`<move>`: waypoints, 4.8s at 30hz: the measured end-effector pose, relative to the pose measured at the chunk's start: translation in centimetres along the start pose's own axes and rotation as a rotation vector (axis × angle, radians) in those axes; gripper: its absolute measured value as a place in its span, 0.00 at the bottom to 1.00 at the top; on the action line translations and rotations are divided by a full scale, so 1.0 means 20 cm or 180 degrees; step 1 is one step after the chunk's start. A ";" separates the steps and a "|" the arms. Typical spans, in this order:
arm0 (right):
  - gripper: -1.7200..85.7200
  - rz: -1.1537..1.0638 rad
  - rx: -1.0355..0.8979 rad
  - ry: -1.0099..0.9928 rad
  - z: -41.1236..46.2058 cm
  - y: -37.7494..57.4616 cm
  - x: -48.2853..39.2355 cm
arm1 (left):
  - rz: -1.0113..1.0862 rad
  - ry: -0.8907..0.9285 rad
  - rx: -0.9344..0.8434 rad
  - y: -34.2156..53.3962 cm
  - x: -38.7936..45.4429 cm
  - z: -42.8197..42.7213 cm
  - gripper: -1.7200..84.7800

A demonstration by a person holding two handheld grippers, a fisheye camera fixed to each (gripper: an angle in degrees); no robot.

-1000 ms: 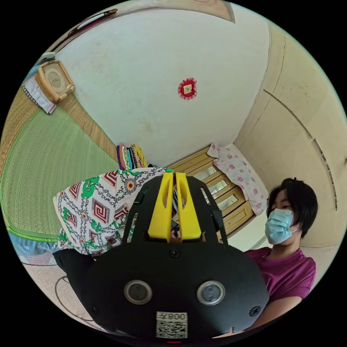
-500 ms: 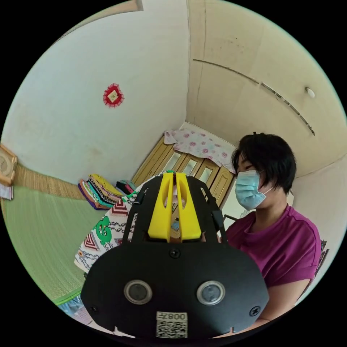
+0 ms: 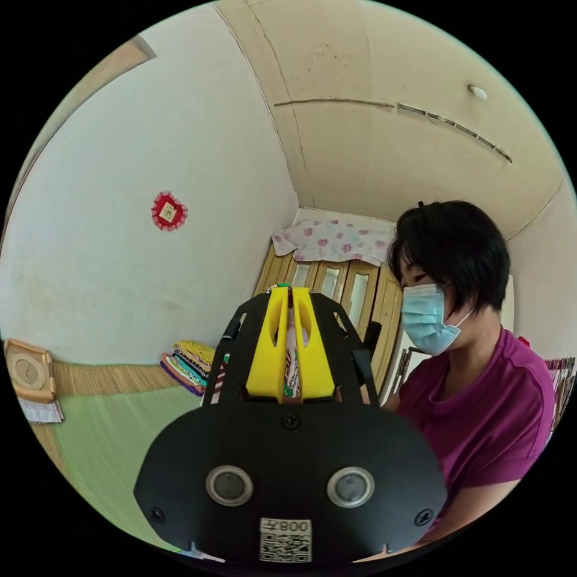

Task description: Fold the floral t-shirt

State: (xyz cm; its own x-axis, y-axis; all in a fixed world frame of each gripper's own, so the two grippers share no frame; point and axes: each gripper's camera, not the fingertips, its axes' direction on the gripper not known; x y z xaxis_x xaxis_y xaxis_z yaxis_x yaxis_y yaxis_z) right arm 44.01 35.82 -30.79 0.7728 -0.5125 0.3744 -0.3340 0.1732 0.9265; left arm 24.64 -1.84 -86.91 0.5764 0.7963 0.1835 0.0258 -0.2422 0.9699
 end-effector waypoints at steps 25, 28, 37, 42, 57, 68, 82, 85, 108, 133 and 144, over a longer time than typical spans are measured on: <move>0.07 0.1271 -0.3287 -0.0499 3.45 2.03 0.81 | -0.2177 -0.1958 -0.2049 1.68 -3.40 0.37 0.11; 0.09 0.1045 -0.3325 -0.0612 3.46 2.18 0.69 | -0.2238 -0.2082 -0.2074 1.85 -3.46 0.17 0.11; 0.12 0.0201 -0.3678 -0.0406 3.63 2.49 0.34 | -0.2135 -0.2833 -0.2757 2.19 -3.76 0.02 0.08; 0.05 0.0314 -0.3919 -0.0299 3.77 2.66 0.31 | -0.2114 -0.2949 -0.2877 2.29 -3.87 0.02 0.03; 0.11 -0.0007 -0.3830 -0.0685 3.81 2.82 0.10 | -0.2106 -0.3276 -0.2257 2.36 -3.88 -0.50 0.03; 0.02 0.0423 -0.3740 -0.0086 3.77 2.78 0.42 | -0.2094 -0.2744 -0.2141 2.54 -3.95 -0.51 0.02; 0.03 0.1576 -0.3294 -0.0557 3.66 2.99 0.56 | -0.1828 -0.2161 -0.2794 2.80 -4.34 0.01 0.02; 0.03 0.1152 -0.3397 -0.0817 3.87 3.00 0.25 | -0.1765 -0.2310 -0.2972 2.85 -4.44 0.07 0.02; 0.02 0.1037 -0.3367 -0.0722 4.15 3.21 -0.02 | -0.1843 -0.2537 -0.2638 2.85 -4.58 -0.10 0.02; 0.02 0.1382 -0.3253 -0.0440 3.33 3.22 0.10 | -0.1612 -0.2700 -0.2804 2.61 -4.15 -0.56 0.02; 0.02 0.1812 -0.3240 -0.0237 3.10 3.27 0.23 | -0.2028 -0.3116 -0.2173 2.41 -3.89 -1.07 0.06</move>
State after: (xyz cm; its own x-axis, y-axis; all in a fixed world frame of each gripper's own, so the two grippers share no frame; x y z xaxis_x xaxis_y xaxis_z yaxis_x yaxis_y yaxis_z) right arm -7.71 -7.27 29.14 0.6061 -0.1859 0.7734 -0.0092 0.9706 0.2405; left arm -36.51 -63.53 -51.04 0.9643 -0.1217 -0.2351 0.2619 0.5672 0.7808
